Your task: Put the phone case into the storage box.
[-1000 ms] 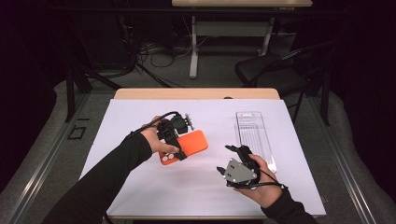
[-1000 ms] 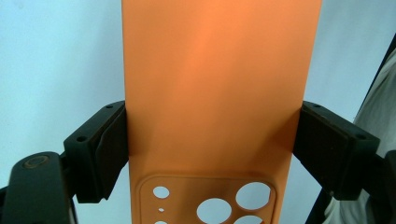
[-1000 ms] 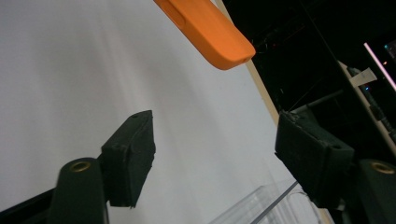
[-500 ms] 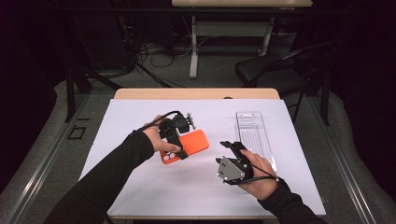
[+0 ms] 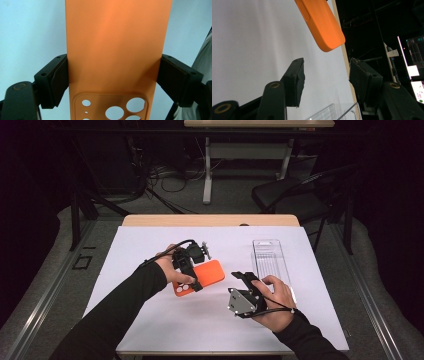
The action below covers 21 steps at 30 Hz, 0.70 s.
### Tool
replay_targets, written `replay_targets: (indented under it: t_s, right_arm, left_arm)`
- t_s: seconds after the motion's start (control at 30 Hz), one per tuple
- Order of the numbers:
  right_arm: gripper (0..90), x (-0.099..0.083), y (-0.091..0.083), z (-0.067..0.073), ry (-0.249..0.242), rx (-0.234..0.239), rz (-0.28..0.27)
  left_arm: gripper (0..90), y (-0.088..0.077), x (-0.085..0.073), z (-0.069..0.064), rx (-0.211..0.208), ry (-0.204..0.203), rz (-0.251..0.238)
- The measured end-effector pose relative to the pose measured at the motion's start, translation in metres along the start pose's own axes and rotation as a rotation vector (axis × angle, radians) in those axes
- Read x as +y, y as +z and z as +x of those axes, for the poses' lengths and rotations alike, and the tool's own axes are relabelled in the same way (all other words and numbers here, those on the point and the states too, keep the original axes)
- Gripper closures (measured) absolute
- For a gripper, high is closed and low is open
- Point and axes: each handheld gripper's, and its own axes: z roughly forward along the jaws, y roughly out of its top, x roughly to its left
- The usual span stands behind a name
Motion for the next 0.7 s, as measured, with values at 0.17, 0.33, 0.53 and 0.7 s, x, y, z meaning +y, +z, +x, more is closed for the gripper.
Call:
replay_targets:
  t_s: [0.17, 0.33, 0.53, 0.7]
  right_arm:
    - [45.8, -0.001, 0.003, 0.001, 0.002, -0.003, 0.021]
    - [48.9, 0.000, 0.005, 0.003, -0.015, -0.028, 0.019]
    - [53.9, 0.002, 0.008, 0.006, -0.037, -0.030, 0.018]
    - [55.7, 0.004, 0.011, 0.011, -0.100, -0.039, 0.021]
  left_arm:
    - [15.9, 0.002, 0.002, -0.001, -0.004, 0.002, -0.002]
    - [15.9, 0.004, 0.004, -0.002, -0.005, 0.002, 0.005]
    - [15.9, 0.005, 0.006, -0.003, -0.006, 0.004, 0.005]
    - [15.9, 0.007, 0.007, -0.005, -0.016, 0.001, 0.011]
